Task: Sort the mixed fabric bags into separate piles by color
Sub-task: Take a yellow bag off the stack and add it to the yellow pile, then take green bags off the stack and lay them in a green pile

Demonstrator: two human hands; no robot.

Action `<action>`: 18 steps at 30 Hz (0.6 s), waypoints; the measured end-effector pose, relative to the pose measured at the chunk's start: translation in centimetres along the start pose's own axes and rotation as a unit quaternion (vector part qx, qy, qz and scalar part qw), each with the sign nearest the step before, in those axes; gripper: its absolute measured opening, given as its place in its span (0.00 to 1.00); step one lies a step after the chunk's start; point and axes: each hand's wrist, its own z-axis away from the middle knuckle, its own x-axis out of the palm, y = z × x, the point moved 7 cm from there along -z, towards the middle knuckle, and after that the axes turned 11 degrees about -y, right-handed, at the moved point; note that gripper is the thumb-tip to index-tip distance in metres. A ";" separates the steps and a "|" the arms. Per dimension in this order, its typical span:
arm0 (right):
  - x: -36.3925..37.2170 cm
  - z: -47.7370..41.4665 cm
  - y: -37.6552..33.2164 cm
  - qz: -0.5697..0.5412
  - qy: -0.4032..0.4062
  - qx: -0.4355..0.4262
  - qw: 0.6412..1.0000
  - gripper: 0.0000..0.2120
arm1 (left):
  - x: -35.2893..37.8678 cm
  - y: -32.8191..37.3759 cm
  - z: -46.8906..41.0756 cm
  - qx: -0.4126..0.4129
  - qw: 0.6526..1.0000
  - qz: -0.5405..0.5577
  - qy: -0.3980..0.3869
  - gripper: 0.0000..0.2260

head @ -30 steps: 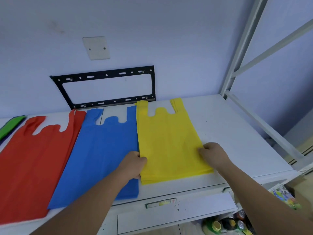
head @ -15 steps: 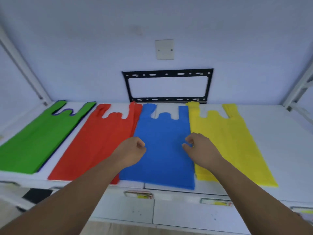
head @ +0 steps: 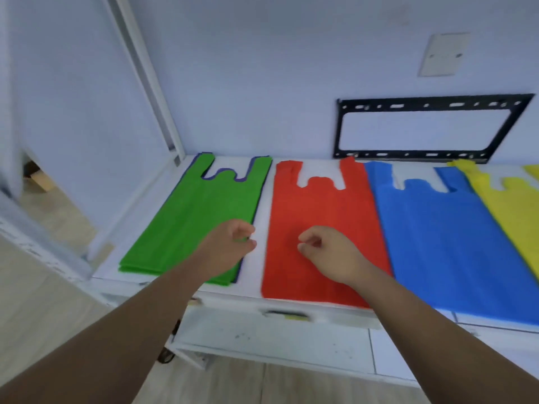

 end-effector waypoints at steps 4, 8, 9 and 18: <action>4.6 -1.7 -4.3 -0.170 -0.026 0.030 0.985 0.09 | -3.0 -3.7 1.2 0.006 0.999 -0.030 -0.042 0.23; 7.7 -2.2 -6.3 -0.315 -0.049 0.098 0.943 0.12 | -2.7 -5.8 2.0 0.027 0.990 -0.091 -0.108 0.37; 8.3 -2.2 -6.4 -0.337 -0.053 0.114 0.933 0.12 | -2.4 -6.2 1.9 0.038 0.986 -0.116 -0.118 0.40; 10.7 -2.8 -6.3 -0.416 -0.011 0.174 0.892 0.11 | -1.9 -7.0 2.0 0.139 0.954 -0.255 -0.076 0.41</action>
